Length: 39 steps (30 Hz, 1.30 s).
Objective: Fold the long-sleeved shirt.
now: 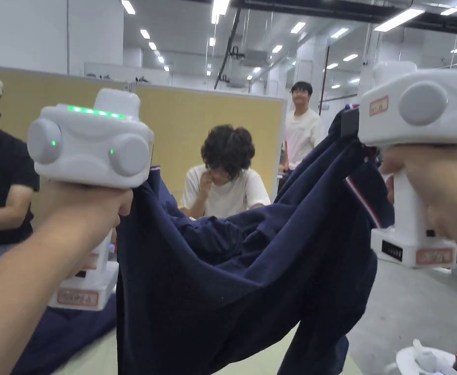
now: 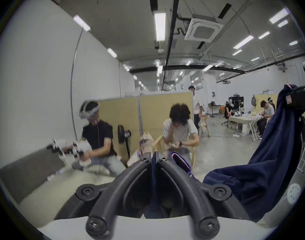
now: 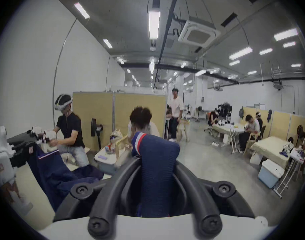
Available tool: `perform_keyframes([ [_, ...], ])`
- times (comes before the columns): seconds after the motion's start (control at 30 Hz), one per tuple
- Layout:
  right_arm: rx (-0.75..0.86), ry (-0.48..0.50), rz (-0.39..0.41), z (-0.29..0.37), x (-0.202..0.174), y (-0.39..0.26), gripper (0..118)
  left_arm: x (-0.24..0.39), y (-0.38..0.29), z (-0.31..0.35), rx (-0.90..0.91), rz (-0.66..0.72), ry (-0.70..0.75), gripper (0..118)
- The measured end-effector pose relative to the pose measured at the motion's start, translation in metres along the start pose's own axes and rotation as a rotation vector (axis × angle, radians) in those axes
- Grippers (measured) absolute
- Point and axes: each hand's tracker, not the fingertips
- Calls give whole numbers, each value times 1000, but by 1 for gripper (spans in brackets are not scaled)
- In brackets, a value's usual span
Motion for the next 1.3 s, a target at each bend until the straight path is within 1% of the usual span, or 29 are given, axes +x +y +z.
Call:
perform_keyframes([
  [0.07,-67,23,-16,-5,-1,-51,13,4,-47,-4,-65,41,-20,0],
  [0.13,-152,35,-10,-8,-4,-103,13,6,-96,-5,-133,49,-41,0],
  [0.17,-181,42,-34,-8,-5,-130,13,8,-117,-3,-171,38,-38,0],
  [0.2,-245,58,-21,-8,-7,-164,13,10,-142,0,-209,37,-45,0],
  [0.27,-336,36,-15,-6,-11,-225,13,12,-189,8,-270,33,-65,0],
  [0.3,-390,42,-2,-3,-13,-255,13,12,-212,13,-321,18,-81,0],
  [0.33,-430,34,-15,1,-15,-286,13,13,-235,20,-355,22,-77,0],
  [0.4,-532,56,-24,13,-18,-345,13,14,-279,39,-420,7,-84,0],
  [0.5,-608,57,-51,41,-21,-407,13,11,-331,67,-500,12,-94,0],
  [0.6,-620,62,-79,76,-20,-438,13,0,-365,102,-561,54,-119,0],
  [0.73,-632,77,-112,130,-10,-451,13,-20,-388,159,-582,57,-132,0],
  [0.83,-635,117,-168,181,-1,-459,13,-42,-397,208,-600,60,-141,0],
  [0.9,-648,146,-182,215,5,-471,13,-54,-403,239,-622,58,-158,0],
  [1.0,-707,170,-155,270,2,-491,13,-68,-413,289,-638,17,-181,0],
  [1.1,-794,197,-160,325,-8,-512,13,-80,-434,332,-683,27,-212,0],
  [1.2,-915,169,-111,350,-18,-547,13,-81,-471,357,-789,7,-215,0],
  [1.27,-941,172,-121,359,-22,-565,13,-82,-488,369,-828,36,-214,0],
  [1.3,-938,171,-120,360,-23,-571,13,-83,-490,374,-815,65,-207,0],
])
